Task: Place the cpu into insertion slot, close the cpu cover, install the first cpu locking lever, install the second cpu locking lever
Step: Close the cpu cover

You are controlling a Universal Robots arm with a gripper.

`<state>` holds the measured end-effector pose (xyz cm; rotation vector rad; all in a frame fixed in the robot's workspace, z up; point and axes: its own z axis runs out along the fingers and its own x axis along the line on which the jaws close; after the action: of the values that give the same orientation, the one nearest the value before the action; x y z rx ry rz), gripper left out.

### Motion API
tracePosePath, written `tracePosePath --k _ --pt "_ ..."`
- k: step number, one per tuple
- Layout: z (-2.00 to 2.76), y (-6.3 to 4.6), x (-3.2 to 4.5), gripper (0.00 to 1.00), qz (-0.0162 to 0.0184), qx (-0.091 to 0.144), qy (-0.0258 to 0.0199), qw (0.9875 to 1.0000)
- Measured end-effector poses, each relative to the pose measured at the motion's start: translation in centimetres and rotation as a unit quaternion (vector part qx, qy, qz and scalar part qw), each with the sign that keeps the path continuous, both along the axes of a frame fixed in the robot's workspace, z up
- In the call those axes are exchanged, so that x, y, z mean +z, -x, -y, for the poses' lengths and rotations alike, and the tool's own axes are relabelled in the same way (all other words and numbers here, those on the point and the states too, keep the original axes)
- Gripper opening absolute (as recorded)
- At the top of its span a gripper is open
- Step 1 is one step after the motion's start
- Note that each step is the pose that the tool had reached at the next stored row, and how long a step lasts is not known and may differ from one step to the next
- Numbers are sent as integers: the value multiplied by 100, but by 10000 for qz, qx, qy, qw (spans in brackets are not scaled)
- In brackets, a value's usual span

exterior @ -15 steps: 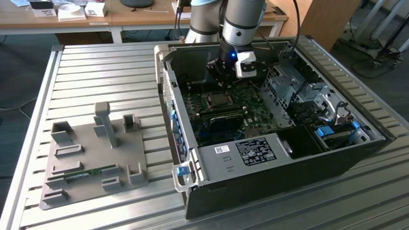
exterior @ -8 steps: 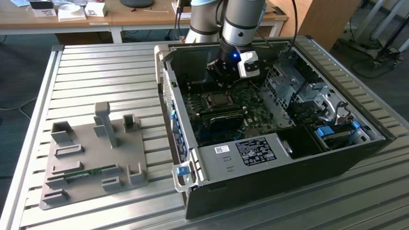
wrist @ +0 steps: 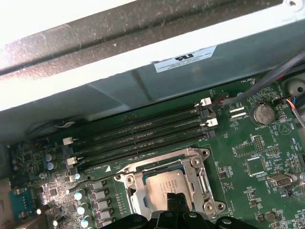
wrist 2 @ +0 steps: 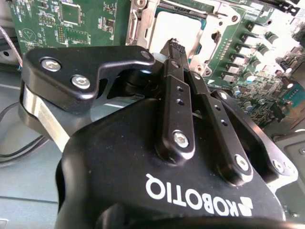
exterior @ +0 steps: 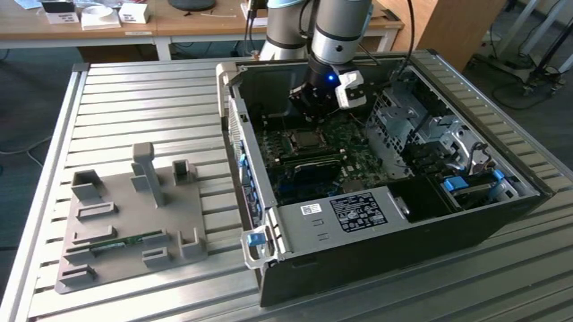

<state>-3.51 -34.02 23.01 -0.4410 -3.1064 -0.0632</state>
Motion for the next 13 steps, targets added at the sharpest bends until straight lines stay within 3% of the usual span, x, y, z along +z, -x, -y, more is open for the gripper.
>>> tracePosePath --k 13 --pt "0 0 -1 11 17 139 0 9999"
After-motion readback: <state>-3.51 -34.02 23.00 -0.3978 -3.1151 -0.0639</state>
